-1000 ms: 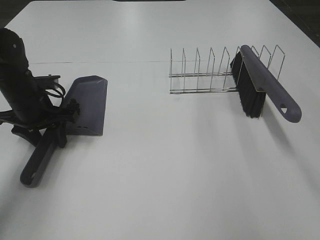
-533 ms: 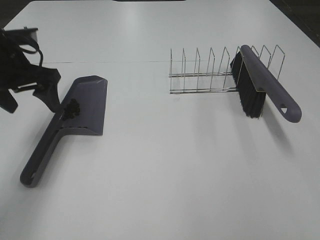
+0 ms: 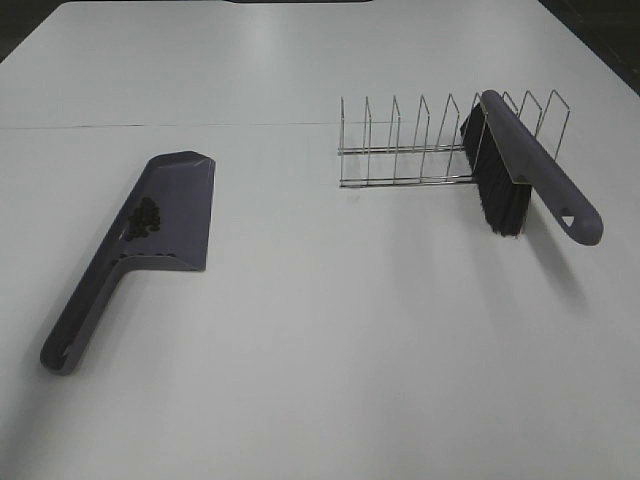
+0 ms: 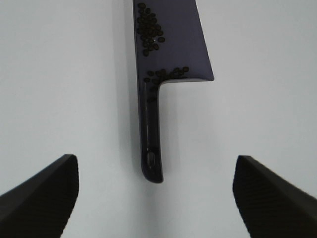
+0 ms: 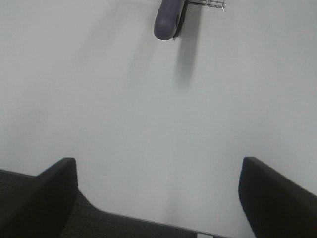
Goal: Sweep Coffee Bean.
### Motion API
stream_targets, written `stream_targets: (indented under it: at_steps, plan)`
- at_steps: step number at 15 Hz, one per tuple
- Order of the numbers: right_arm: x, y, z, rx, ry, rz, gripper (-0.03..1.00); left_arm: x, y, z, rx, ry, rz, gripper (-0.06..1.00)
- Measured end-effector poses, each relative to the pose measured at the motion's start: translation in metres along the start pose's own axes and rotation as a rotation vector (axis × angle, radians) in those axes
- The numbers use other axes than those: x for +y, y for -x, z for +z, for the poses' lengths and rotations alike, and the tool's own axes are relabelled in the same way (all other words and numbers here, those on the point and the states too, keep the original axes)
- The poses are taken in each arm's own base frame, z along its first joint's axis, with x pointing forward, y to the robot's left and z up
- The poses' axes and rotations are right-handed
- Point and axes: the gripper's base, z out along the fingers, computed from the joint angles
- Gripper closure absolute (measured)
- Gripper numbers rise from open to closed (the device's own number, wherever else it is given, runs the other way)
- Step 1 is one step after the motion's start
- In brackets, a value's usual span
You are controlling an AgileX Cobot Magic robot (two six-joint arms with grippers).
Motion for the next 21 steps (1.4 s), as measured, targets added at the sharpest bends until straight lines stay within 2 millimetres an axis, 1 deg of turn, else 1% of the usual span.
stream_targets:
  at_steps: [1,2,3,5,6,8,9,10,11,12,15,17,18,21]
  plan:
    - [0.0,0.0,0.0,-0.001,0.0,0.0,0.2,0.0,-0.017,-0.009,-0.02,-0.001,0.002,0.17]
    - [0.0,0.0,0.0,-0.002,0.0,0.0,0.21,0.0,-0.026,-0.014,-0.035,-0.002,0.002,0.17]
    - [0.0,-0.001,-0.001,-0.006,-0.001,0.0,0.21,0.001,-0.064,-0.029,-0.089,-0.006,0.006,0.17]
    - [0.0,-0.001,-0.001,-0.006,-0.001,0.0,0.22,0.004,-0.102,-0.034,-0.138,-0.009,0.01,0.17]
    - [0.0,-0.001,-0.001,-0.006,-0.001,0.0,0.22,0.004,-0.112,-0.035,-0.155,-0.01,0.011,0.18]
    - [0.0,-0.001,-0.001,-0.006,-0.001,0.0,0.22,0.007,-0.147,-0.039,-0.231,-0.012,0.02,0.18]
    - [0.0,-0.001,-0.001,-0.006,-0.001,0.0,0.22,0.008,-0.161,-0.04,-0.263,-0.013,0.024,0.18]
    - [0.0,-0.001,-0.001,-0.006,-0.001,0.0,0.22,0.008,-0.166,-0.041,-0.281,-0.014,0.025,0.18]
    - [0.0,-0.001,-0.001,-0.006,-0.001,-0.001,0.22,0.009,-0.188,-0.045,-0.369,-0.02,0.032,0.18]
    - [0.0,-0.001,-0.001,-0.006,-0.001,-0.002,0.22,0.011,-0.196,-0.046,-0.4,-0.009,0.039,0.18]
    - [0.0,-0.001,-0.001,-0.006,-0.001,-0.002,0.22,0.016,-0.209,-0.045,-0.426,0.036,0.048,0.18]
    - [0.0,-0.001,-0.001,-0.006,-0.001,-0.002,0.22,0.018,-0.214,-0.048,-0.463,0.057,0.021,0.18]
    - [0.0,-0.001,-0.001,-0.006,-0.001,-0.002,0.22,0.021,-0.22,-0.052,-0.507,0.072,-0.01,0.18]
    - [0.0,-0.001,-0.001,-0.006,-0.001,-0.003,0.22,0.022,-0.237,-0.062,-0.629,0.068,-0.018,0.18]
